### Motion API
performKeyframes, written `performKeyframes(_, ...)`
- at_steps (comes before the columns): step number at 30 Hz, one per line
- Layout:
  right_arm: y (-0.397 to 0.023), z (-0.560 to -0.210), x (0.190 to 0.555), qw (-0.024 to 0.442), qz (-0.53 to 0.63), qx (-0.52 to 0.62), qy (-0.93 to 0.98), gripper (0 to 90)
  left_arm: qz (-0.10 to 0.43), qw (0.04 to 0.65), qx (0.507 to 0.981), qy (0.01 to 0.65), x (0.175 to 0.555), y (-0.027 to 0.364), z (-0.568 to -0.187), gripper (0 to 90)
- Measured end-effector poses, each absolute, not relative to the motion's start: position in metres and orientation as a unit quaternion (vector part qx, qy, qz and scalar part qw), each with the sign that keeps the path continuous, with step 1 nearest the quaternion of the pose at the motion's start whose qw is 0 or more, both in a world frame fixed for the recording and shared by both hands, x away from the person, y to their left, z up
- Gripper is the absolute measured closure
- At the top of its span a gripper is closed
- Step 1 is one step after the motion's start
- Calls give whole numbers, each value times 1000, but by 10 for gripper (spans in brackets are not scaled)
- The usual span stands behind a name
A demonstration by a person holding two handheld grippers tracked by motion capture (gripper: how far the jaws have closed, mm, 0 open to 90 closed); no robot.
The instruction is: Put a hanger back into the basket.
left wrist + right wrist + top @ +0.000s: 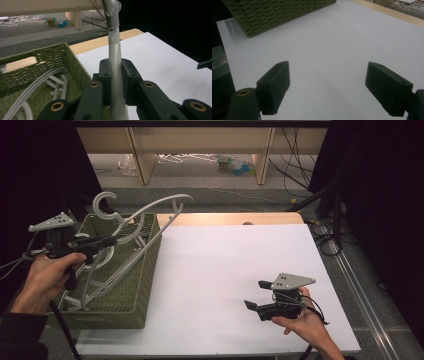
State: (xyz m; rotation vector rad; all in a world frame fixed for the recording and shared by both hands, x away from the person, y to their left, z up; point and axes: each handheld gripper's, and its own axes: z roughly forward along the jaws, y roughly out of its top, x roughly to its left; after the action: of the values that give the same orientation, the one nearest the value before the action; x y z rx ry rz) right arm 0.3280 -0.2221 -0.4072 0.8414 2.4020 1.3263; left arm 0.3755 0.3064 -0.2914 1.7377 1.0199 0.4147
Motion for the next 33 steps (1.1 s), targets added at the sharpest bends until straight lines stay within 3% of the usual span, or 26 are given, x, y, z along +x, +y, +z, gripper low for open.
performKeyframes(23,-220,-410,329,125,455,292,832,208,219,476,711,468,395,383,-327,794)
performKeyframes(33,-220,-410,329,122,456,291,833,207,228,439,739,458,398,399,-337,793)
